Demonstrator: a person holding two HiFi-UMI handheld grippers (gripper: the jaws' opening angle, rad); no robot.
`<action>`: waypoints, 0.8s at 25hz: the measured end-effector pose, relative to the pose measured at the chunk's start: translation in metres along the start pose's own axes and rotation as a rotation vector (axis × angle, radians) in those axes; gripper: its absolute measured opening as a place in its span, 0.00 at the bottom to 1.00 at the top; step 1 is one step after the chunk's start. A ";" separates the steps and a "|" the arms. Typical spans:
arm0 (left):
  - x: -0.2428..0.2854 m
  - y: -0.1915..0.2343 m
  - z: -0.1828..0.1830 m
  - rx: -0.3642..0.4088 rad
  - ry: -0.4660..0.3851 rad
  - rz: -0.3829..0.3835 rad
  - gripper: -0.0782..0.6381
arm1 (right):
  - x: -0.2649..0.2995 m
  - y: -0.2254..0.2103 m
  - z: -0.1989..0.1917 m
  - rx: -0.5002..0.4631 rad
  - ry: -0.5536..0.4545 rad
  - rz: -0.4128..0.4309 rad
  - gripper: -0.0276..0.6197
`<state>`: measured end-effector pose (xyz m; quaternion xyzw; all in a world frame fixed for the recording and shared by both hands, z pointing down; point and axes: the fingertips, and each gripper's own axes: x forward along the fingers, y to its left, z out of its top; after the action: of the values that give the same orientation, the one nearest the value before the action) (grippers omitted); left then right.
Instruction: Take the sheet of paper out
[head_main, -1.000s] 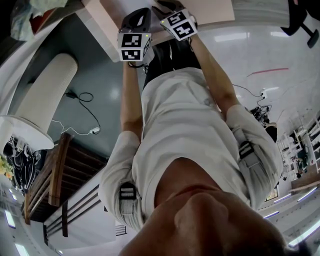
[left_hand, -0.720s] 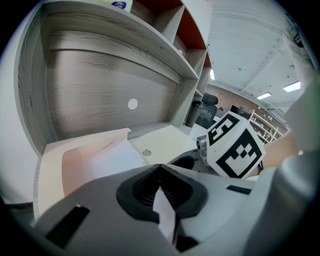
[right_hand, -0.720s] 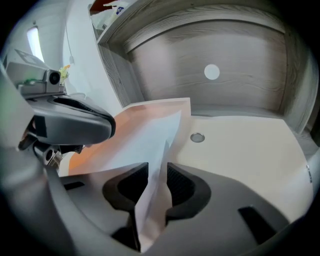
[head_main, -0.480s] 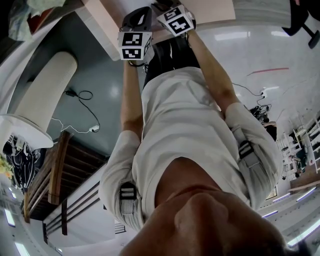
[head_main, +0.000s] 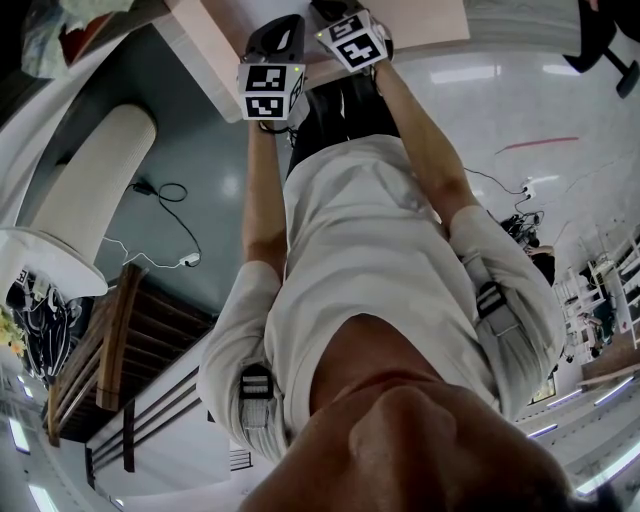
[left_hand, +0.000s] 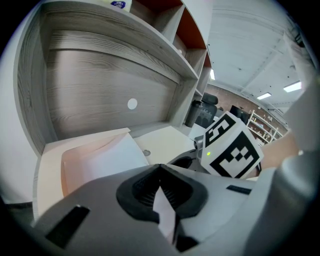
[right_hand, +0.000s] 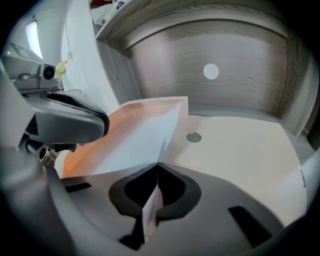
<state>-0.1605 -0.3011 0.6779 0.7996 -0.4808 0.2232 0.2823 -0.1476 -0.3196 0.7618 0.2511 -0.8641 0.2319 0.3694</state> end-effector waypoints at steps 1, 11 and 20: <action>0.000 -0.001 0.001 0.001 -0.001 -0.001 0.12 | -0.001 0.000 0.000 0.006 -0.004 0.003 0.08; 0.004 -0.007 0.004 0.007 -0.006 -0.024 0.12 | -0.013 -0.012 -0.006 0.061 -0.016 -0.020 0.08; 0.011 -0.021 0.010 0.033 -0.003 -0.059 0.13 | -0.032 -0.026 -0.009 0.103 -0.042 -0.056 0.08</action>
<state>-0.1365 -0.3069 0.6722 0.8184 -0.4537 0.2214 0.2747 -0.1086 -0.3260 0.7487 0.2988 -0.8512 0.2601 0.3442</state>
